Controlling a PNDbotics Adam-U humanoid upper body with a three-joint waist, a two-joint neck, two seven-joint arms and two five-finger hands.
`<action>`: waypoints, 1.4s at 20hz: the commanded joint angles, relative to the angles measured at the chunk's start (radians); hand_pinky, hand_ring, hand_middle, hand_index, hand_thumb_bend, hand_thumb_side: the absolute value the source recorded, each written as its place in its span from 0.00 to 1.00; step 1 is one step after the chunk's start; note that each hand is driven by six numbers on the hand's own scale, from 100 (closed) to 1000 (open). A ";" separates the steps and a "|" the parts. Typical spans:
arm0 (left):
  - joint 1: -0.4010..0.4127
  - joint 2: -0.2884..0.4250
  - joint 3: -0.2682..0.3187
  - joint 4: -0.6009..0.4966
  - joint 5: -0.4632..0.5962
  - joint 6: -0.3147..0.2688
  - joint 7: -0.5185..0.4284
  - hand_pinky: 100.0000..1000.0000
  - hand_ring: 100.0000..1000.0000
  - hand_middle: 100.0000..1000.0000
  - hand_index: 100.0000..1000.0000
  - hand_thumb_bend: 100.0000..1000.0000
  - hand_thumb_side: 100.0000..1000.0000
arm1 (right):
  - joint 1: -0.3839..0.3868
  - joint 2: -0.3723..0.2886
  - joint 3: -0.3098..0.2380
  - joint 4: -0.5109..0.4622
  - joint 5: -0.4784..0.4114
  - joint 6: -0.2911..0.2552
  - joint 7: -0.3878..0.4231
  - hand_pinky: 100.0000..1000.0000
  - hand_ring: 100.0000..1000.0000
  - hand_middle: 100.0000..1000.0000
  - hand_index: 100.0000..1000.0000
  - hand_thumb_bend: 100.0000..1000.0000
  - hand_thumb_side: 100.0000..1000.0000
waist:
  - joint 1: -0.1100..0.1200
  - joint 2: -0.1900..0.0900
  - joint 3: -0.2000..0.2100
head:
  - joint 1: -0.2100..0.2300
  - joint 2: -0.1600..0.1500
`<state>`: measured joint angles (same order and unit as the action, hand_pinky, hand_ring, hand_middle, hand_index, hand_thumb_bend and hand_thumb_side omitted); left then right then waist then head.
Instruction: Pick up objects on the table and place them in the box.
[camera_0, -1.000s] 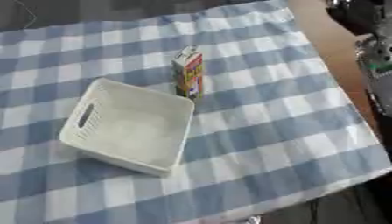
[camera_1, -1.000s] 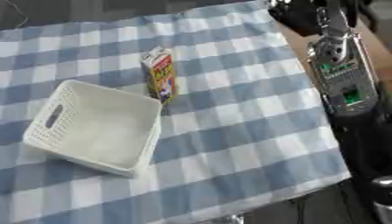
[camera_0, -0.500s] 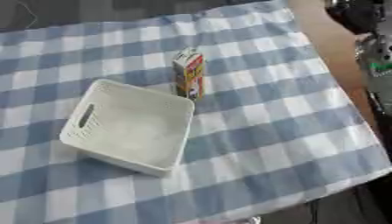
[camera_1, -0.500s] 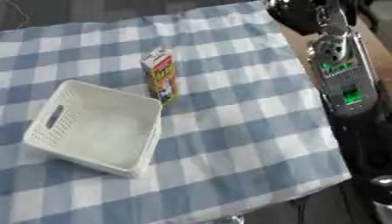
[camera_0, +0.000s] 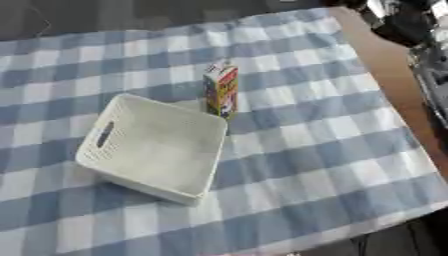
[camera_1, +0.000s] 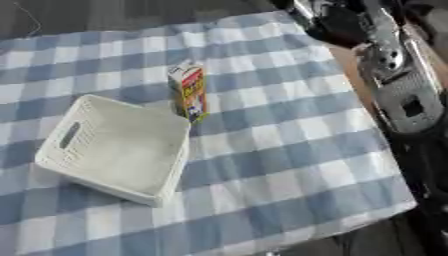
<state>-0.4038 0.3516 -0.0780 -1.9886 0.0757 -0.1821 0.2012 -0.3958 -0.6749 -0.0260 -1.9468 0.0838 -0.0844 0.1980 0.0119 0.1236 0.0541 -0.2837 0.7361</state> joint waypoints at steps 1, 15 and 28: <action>-0.003 0.020 0.003 -0.011 -0.005 0.005 -0.002 0.82 0.61 0.79 0.93 1.00 0.80 | -0.045 -0.076 0.019 0.054 -0.068 -0.028 0.066 0.00 0.52 0.00 0.82 0.61 0.69 | -0.003 -0.017 0.001 | -0.024 -0.012; 0.001 0.022 -0.003 -0.011 -0.008 0.007 -0.010 0.82 0.61 0.79 0.93 1.00 0.80 | -0.205 -0.193 0.137 0.299 -0.062 -0.183 0.205 0.00 0.63 0.00 0.92 0.65 0.67 | -0.009 -0.015 0.002 | -0.047 -0.016; 0.006 0.022 -0.010 -0.011 -0.006 0.011 -0.019 0.82 0.61 0.79 0.93 1.00 0.80 | -0.304 -0.224 0.224 0.344 0.102 -0.374 0.365 0.00 0.74 0.00 0.88 0.75 0.54 | -0.015 -0.018 0.007 | -0.045 -0.046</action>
<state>-0.3906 0.3524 -0.0869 -1.9886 0.0716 -0.1703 0.1859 -0.6795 -0.8635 0.2023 -1.6000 0.1687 -0.4397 0.5532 -0.0020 0.1230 0.0614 -0.3180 0.7064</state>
